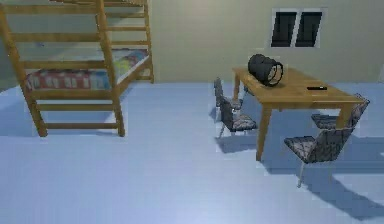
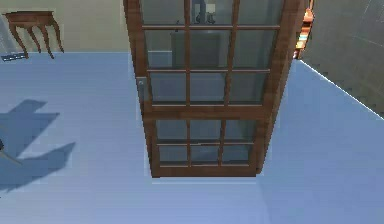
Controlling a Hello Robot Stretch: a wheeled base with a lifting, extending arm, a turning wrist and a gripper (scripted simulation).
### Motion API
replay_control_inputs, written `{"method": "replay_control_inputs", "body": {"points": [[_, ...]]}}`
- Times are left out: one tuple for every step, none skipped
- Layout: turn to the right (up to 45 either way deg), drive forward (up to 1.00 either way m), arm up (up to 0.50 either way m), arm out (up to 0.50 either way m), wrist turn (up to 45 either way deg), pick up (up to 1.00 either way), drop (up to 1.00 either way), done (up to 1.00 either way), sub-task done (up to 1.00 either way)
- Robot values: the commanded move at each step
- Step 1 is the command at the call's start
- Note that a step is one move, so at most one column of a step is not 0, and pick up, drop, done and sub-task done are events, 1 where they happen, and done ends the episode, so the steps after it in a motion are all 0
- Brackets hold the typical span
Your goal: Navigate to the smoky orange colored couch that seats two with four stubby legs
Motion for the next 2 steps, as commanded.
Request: {"method": "replay_control_inputs", "body": {"points": [[0.0, 0.5, 0.0, 0.0, 0.0, 0.0, 0.0, 0.0, 0.0], [-45.0, 0.0, 0.0, 0.0, 0.0, 0.0, 0.0, 0.0, 0.0]]}}
